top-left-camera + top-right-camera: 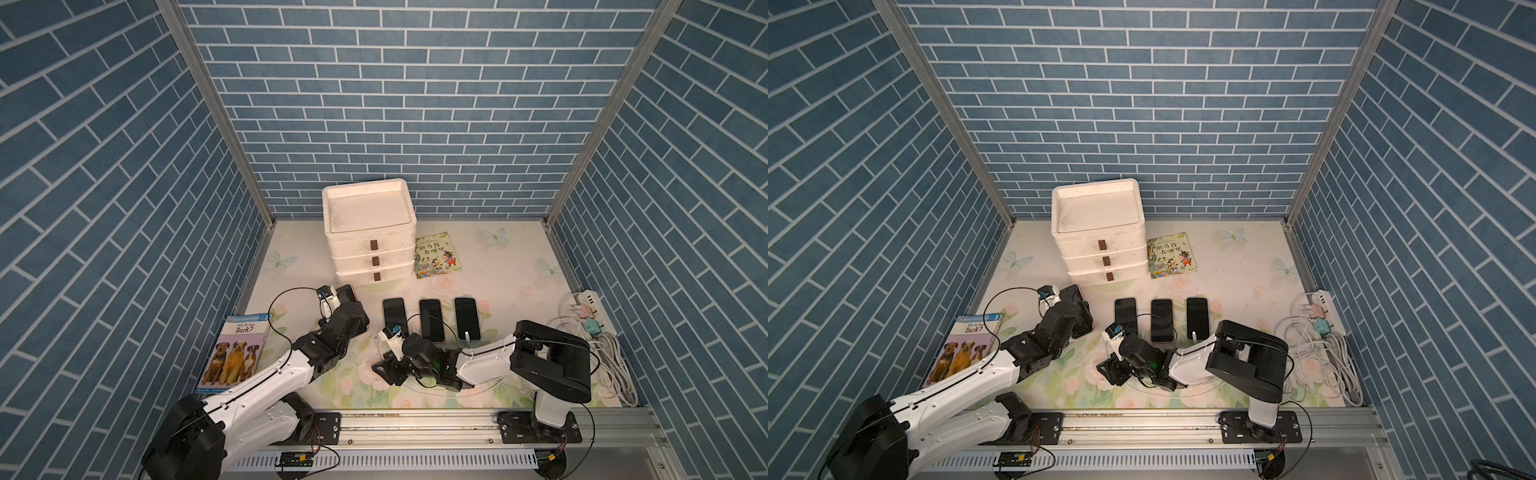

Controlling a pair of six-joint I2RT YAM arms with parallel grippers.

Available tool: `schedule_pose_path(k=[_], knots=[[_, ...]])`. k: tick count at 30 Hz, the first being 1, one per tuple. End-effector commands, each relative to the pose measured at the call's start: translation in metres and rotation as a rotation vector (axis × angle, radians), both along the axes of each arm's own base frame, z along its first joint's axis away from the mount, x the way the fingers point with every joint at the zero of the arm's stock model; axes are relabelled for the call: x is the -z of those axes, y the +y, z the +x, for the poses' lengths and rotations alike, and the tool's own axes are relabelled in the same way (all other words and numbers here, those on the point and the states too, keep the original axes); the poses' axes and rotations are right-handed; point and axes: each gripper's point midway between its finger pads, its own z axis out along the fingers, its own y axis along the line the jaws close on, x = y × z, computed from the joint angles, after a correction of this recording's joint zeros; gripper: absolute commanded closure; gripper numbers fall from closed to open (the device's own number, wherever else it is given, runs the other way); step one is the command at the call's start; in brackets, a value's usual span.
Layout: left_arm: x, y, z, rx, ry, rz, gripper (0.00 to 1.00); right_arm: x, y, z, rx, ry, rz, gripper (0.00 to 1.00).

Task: Unplug the charging cable from the phone
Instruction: Remove the charging cable from the phone, then place the phone at the center of the board.

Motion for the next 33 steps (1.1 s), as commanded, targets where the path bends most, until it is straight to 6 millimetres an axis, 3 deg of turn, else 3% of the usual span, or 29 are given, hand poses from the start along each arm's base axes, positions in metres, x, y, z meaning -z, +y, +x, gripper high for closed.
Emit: schedule_pose_path(k=[1, 10, 14, 18, 22, 27, 33], knots=[[-0.010, 0.007, 0.002, -0.017, -0.014, 0.045, 1.00, 0.006, -0.002, 0.006, 0.028, 0.008, -0.010, 0.36], [-0.001, 0.002, 0.009, 0.021, 0.058, 0.141, 1.00, 0.020, 0.010, -0.025, -0.122, 0.078, -0.018, 0.37], [0.011, -0.008, 0.015, 0.059, 0.101, 0.157, 1.00, 0.019, 0.014, -0.042, -0.211, 0.094, -0.014, 0.37], [0.025, -0.019, 0.021, 0.101, 0.141, 0.169, 1.00, 0.015, 0.013, -0.047, -0.241, 0.089, -0.007, 0.37], [0.042, -0.025, 0.023, 0.122, 0.181, 0.183, 1.00, 0.006, -0.002, -0.020, -0.108, 0.020, -0.022, 0.34], [0.061, -0.029, 0.023, 0.146, 0.222, 0.201, 1.00, -0.051, -0.037, 0.020, 0.098, -0.075, 0.089, 0.24], [0.072, -0.028, 0.021, 0.160, 0.252, 0.231, 1.00, -0.098, -0.097, 0.060, 0.328, -0.146, 0.154, 0.19]])
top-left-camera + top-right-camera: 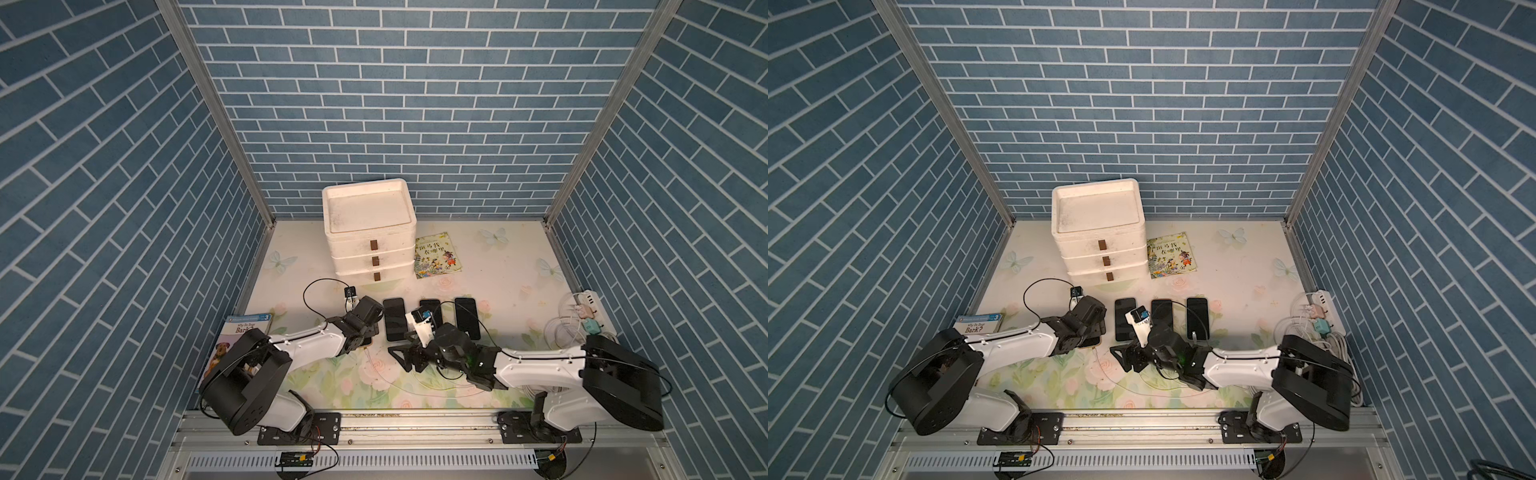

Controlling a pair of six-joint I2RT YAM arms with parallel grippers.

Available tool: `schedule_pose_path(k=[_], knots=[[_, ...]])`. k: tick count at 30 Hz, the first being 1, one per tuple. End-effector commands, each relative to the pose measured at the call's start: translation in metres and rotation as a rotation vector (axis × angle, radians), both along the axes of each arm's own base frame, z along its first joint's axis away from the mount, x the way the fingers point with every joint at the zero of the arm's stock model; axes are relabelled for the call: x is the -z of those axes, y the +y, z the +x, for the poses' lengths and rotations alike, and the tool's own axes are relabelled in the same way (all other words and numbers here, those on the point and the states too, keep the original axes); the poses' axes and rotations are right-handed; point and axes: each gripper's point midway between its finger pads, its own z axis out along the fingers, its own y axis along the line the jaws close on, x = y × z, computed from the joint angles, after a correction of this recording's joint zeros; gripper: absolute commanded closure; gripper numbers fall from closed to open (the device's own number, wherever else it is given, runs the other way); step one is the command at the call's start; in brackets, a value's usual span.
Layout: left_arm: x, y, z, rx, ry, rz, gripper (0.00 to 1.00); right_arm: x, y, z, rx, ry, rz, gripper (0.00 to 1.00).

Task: Unplug the charging cable from the phone
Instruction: Place the phone at the center of the board.

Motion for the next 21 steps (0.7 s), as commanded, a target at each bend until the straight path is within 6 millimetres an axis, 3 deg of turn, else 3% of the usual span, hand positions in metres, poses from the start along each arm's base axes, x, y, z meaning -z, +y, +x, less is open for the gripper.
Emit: schedule_pose_path(k=[1, 5, 8, 14, 21], knots=[[-0.009, -0.004, 0.011, 0.006, -0.038, -0.005, 1.00, -0.007, -0.039, 0.023, 0.166, -0.018, -0.008, 0.18], [-0.005, -0.004, 0.011, 0.019, -0.023, 0.006, 1.00, -0.022, -0.065, 0.032, 0.231, -0.042, 0.005, 0.15], [-0.003, -0.006, 0.013, 0.024, -0.017, 0.013, 1.00, -0.022, -0.076, 0.034, 0.256, -0.040, 0.000, 0.15], [0.006, -0.010, 0.016, 0.036, 0.019, 0.034, 1.00, -0.024, -0.080, 0.032, 0.259, -0.029, 0.025, 0.15], [0.023, -0.011, -0.001, 0.052, 0.091, 0.009, 1.00, -0.027, -0.084, 0.033, 0.272, -0.039, 0.029, 0.14]])
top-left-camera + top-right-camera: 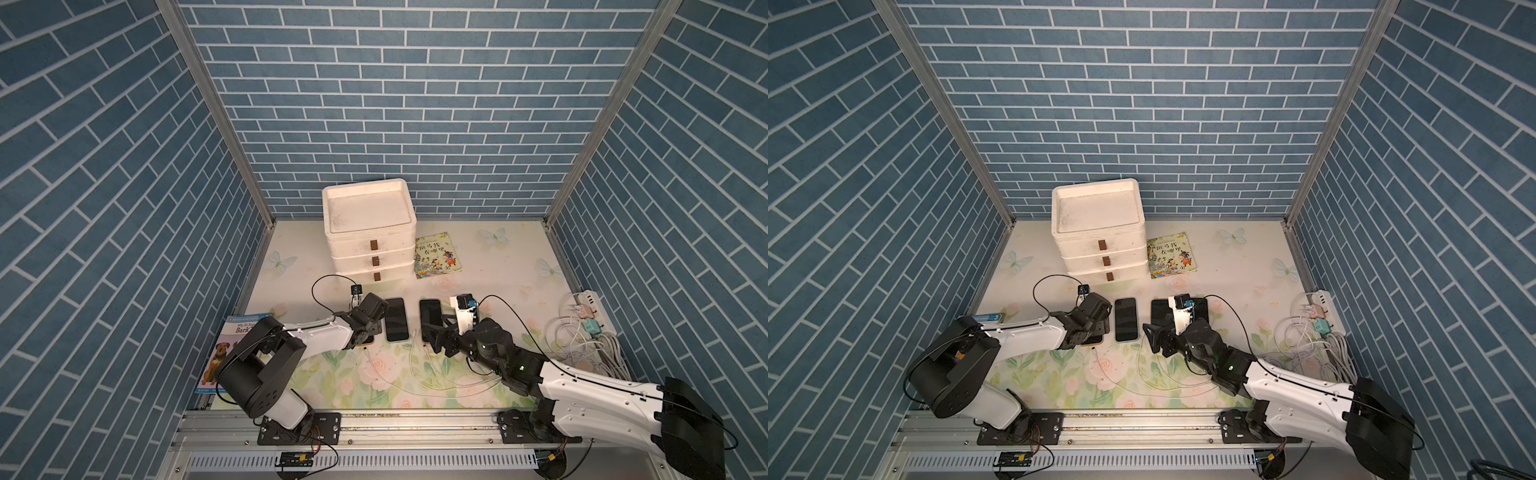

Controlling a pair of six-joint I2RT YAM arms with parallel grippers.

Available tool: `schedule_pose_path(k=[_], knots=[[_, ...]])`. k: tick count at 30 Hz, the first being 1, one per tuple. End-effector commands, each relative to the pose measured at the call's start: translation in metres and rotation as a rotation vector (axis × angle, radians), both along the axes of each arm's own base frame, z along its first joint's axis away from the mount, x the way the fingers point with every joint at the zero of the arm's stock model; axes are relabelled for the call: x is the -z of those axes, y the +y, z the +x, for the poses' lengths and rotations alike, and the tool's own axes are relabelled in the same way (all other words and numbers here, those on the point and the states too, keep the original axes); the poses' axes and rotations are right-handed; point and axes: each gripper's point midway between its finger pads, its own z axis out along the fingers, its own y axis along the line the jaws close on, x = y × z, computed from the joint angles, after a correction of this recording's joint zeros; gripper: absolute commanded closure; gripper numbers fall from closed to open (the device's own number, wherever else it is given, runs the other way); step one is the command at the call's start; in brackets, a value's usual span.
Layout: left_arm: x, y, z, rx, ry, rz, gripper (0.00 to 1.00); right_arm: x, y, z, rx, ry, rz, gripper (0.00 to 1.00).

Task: Unplug the charging cable from the phone
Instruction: Place the phone at the center of the board, then reset both arms

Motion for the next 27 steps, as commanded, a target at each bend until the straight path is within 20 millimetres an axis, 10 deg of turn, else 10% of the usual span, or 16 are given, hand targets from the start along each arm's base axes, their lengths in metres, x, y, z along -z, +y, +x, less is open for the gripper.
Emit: schedule_pose_path(k=[1, 4, 5, 6, 13, 18, 23, 27], knots=[[0.014, -0.002, -0.012, 0.016, 0.056, -0.034, 1.00, 0.000, -0.007, 0.003, 0.032, 0.003, 0.001, 0.14], [0.014, -0.003, -0.015, 0.016, 0.067, -0.053, 0.53, -0.004, -0.011, 0.006, 0.050, -0.002, 0.002, 0.13], [0.012, -0.003, -0.015, 0.012, 0.064, -0.055, 0.15, -0.004, -0.012, 0.007, 0.058, -0.001, -0.003, 0.12], [0.009, -0.002, -0.014, 0.004, 0.056, -0.055, 0.02, -0.006, -0.014, 0.009, 0.070, -0.003, -0.007, 0.12], [-0.036, -0.003, 0.003, -0.026, -0.031, -0.054, 0.00, -0.007, -0.051, 0.035, 0.267, 0.020, -0.100, 0.01], [-0.134, 0.006, 0.026, -0.058, -0.260, -0.063, 0.00, -0.006, -0.109, 0.072, 0.482, 0.094, -0.176, 0.01], [-0.250, 0.065, 0.026, -0.271, -0.611, 0.037, 0.00, -0.024, -0.176, 0.113, 0.668, 0.122, -0.134, 0.01], [-0.297, 0.130, 0.005, -0.525, -0.832, 0.230, 0.00, -0.035, -0.204, 0.131, 0.776, -0.009, -0.257, 0.01]])
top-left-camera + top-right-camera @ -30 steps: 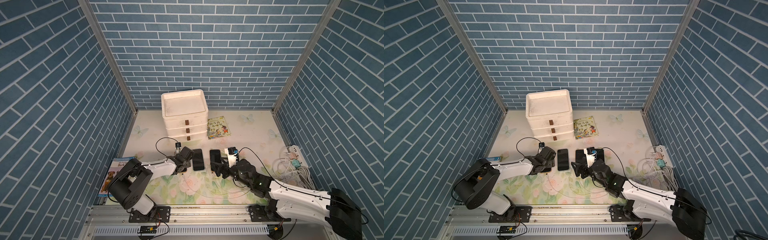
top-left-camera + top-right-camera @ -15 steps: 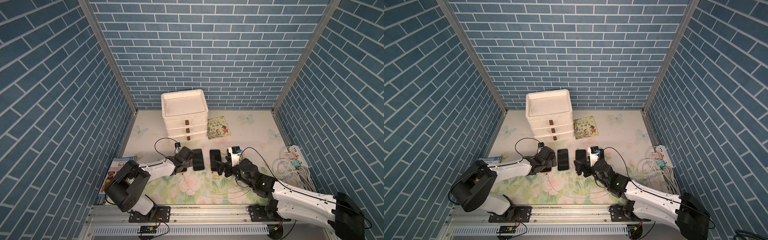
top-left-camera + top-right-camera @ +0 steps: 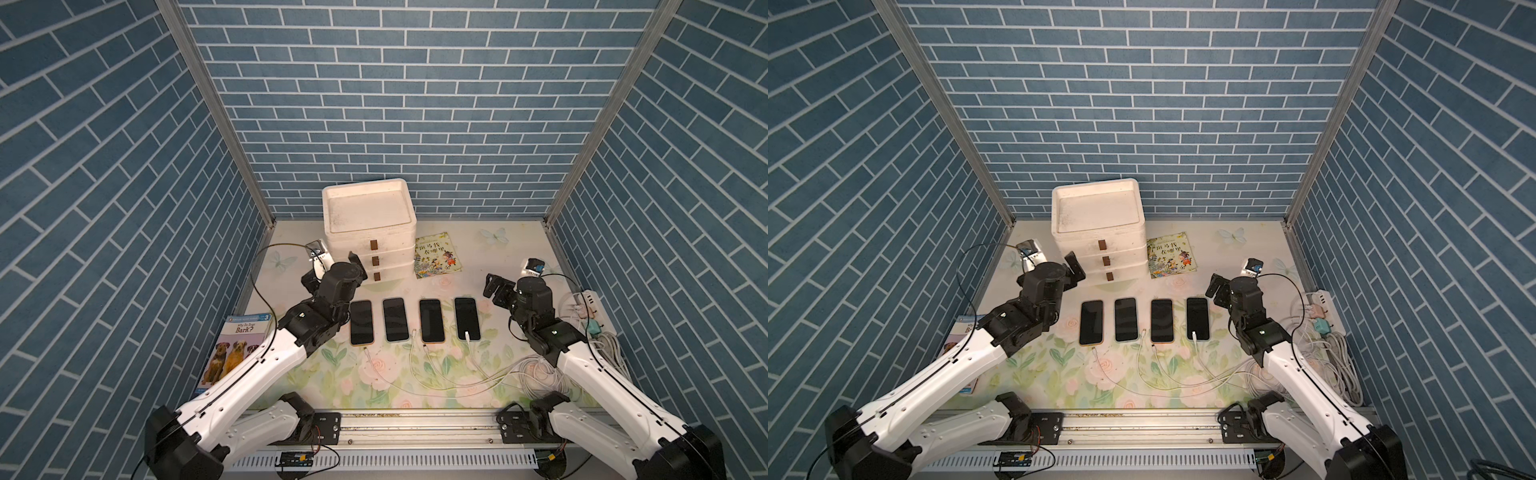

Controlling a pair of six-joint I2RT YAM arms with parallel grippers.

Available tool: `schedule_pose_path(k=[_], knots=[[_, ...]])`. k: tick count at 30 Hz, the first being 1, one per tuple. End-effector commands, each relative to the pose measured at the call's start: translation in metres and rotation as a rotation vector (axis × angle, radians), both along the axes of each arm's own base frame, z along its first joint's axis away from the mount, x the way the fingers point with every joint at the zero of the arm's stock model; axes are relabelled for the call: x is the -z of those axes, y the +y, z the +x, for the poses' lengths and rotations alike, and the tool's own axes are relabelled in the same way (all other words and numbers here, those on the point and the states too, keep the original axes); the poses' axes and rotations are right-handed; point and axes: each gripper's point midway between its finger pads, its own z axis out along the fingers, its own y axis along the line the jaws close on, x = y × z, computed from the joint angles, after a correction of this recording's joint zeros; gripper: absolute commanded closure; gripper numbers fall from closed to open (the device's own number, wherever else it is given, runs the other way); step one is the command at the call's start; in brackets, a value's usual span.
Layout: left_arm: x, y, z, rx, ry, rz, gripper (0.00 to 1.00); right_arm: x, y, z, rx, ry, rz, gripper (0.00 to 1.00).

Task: Unplug the charging cable from the phone
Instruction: Reset both arms

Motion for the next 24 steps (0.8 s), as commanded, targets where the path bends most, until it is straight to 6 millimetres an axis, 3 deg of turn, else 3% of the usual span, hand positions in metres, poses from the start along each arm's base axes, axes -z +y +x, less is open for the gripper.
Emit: schedule_pose_path(k=[1, 2, 4, 8, 12, 15, 19, 22, 24], knots=[[-0.011, 0.066, -0.018, -0.320, -0.057, 0.215, 0.00, 0.001, -0.017, 0.010, 0.041, -0.029, -0.182, 0.06], [-0.010, 0.073, -0.016, -0.339, -0.077, 0.219, 0.00, 0.004, -0.026, 0.012, 0.077, -0.049, -0.236, 0.13], [0.008, 0.085, -0.006, -0.324, -0.089, 0.278, 0.00, 0.000, -0.055, 0.021, 0.224, -0.110, -0.339, 0.13], [0.049, 0.120, 0.007, -0.408, -0.066, 0.288, 0.00, 0.012, -0.114, 0.029, 0.436, -0.068, -0.379, 0.11], [0.114, 0.153, 0.023, -0.420, 0.069, 0.270, 0.00, 0.026, -0.178, 0.015, 0.642, -0.082, -0.375, 0.12], [0.133, 0.160, 0.031, -0.397, 0.094, 0.285, 0.00, 0.045, -0.204, 0.003, 0.705, -0.081, -0.382, 0.12], [0.147, 0.157, 0.027, -0.342, 0.033, 0.260, 0.00, 0.070, -0.209, 0.000, 0.680, -0.076, -0.421, 0.12], [0.154, 0.147, 0.029, -0.279, -0.012, 0.255, 0.00, 0.064, -0.192, 0.016, 0.553, -0.158, -0.422, 0.11], [0.153, 0.142, 0.023, -0.250, -0.076, 0.250, 0.00, 0.061, -0.174, 0.028, 0.435, -0.202, -0.418, 0.05]])
